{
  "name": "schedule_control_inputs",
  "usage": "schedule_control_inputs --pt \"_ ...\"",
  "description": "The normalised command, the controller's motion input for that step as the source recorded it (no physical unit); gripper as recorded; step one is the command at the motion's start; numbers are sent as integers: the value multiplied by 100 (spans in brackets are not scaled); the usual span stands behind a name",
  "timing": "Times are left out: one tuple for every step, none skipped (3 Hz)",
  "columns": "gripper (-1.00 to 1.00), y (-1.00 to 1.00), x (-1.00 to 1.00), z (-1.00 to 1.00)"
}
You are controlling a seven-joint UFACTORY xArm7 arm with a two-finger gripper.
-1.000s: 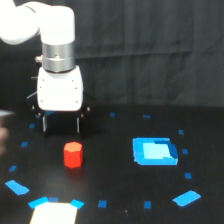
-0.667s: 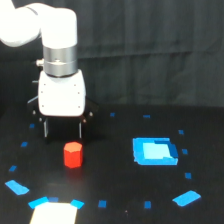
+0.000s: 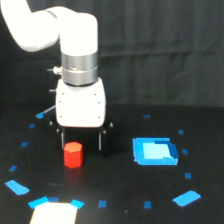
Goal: Pick up the red object from the table
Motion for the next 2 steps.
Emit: schedule_control_inputs --pt "-50 -56 12 -11" --pt "-100 -16 -11 -84"
